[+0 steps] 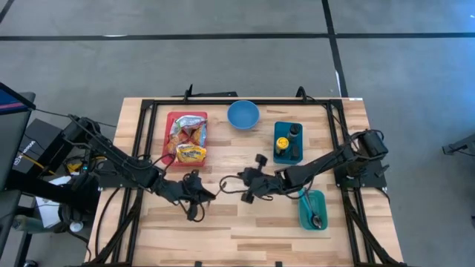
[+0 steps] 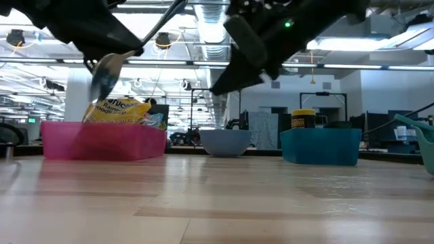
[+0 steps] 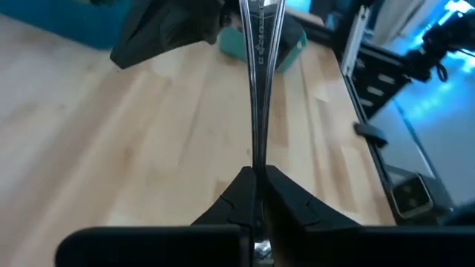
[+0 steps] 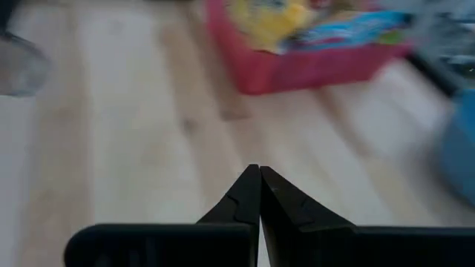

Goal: Pick & Place Food Item
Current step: Put the silver spoon into the green bin

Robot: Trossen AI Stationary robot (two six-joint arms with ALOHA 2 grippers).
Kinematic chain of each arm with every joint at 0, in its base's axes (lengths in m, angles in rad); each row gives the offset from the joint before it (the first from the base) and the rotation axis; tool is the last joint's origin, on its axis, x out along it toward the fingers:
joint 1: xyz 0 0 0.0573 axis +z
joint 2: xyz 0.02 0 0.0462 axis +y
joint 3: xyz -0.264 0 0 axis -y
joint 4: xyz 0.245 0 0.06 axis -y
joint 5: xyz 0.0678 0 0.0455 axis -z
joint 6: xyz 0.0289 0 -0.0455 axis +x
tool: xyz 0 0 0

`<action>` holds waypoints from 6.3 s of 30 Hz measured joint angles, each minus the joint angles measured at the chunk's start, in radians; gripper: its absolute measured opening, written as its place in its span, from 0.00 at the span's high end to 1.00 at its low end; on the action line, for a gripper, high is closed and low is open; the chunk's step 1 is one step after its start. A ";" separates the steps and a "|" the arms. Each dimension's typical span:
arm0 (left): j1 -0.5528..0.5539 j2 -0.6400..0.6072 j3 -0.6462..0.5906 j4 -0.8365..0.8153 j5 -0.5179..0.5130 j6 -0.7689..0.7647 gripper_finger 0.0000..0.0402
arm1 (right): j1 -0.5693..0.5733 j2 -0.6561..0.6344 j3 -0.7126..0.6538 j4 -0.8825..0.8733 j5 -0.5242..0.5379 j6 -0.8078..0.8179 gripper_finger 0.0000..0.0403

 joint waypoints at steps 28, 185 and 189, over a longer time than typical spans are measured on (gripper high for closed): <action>0.071 0.000 0.000 0.053 -0.111 0.070 0.98 | 0.130 -0.080 -0.001 -0.198 -0.261 0.105 1.00; 0.198 0.300 0.053 0.623 0.003 0.099 0.98 | -0.066 -0.099 -0.339 0.910 -0.389 0.118 0.91; 0.198 0.300 0.052 0.623 0.003 0.100 0.98 | -0.066 -0.099 -0.339 0.911 -0.388 0.120 0.93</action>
